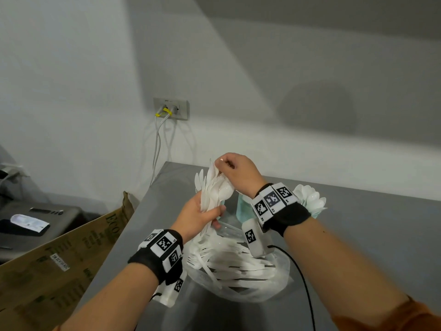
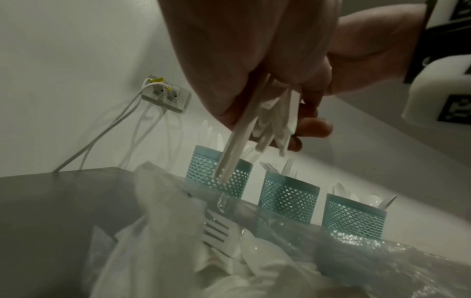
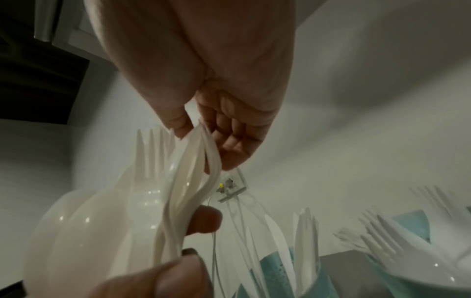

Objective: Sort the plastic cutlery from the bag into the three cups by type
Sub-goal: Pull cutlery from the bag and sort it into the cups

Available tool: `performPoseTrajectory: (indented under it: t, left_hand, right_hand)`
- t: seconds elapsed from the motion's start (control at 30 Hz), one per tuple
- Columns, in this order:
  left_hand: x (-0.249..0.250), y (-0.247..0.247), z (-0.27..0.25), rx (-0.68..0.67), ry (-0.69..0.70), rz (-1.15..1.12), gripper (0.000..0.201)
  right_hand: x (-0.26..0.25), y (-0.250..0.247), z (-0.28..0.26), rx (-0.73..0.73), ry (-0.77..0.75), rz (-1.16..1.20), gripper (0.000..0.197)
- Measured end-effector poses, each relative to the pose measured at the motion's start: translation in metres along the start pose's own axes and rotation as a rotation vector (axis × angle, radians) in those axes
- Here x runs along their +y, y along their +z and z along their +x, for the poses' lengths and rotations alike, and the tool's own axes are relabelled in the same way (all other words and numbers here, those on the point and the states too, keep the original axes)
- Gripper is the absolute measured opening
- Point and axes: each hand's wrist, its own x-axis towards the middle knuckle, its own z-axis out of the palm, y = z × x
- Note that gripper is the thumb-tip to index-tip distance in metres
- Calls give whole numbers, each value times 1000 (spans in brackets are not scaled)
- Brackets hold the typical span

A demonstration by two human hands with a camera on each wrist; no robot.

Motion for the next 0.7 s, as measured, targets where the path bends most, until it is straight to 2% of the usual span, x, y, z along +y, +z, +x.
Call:
performPoseTrajectory:
  t: [0.13,0.3,0.37,0.5,0.7]
  left_hand:
    - [3,0,1,-20,10,53,28]
    - [3,3,1,-15,16,49,29]
    - [2,3,1,-20,13,55,30]
    - [3,5,6,-16,1,68,32]
    - [11,3,10,18,55,158,27]
  right_hand:
    - [-2,-5,-3,66,43,194,13]
    - [-1,-12,-7,-178,106,204,19]
    - [2,-13,-7,-206,117,215,24]
    - [0,-12,-5,-135,118,264,27]
    - [-17,-22,-1,83,-11,253,26]
